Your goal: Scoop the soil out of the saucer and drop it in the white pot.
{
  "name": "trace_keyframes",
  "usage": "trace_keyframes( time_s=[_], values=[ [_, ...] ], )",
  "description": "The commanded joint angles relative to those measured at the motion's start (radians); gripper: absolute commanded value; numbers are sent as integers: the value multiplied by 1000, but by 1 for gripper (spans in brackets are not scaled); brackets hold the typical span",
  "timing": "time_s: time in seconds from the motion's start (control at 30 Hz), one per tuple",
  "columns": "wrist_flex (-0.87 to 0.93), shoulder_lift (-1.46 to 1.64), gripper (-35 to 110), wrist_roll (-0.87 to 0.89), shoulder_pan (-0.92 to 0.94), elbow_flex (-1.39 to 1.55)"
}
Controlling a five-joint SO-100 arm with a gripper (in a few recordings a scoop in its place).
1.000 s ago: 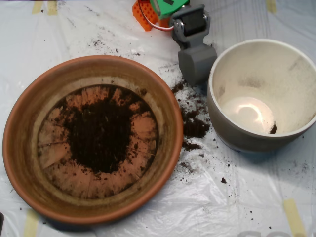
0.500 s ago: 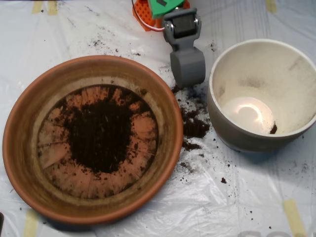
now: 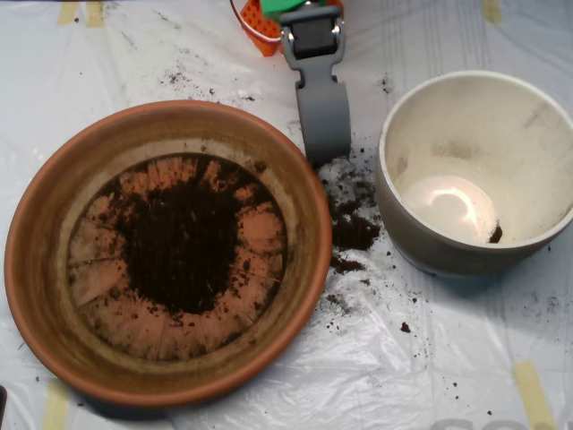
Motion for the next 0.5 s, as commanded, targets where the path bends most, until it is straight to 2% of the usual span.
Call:
trace_keyframes(
  time_s=[0.0, 0.23, 0.33, 0.47],
  values=[
    [26, 72, 17, -48, 37, -150],
    [-32, -71, 21, -143, 112, -262],
    [-28, -215, 30, -295, 115, -336],
    [-20, -394, 30, -245, 156, -433]
  ],
)
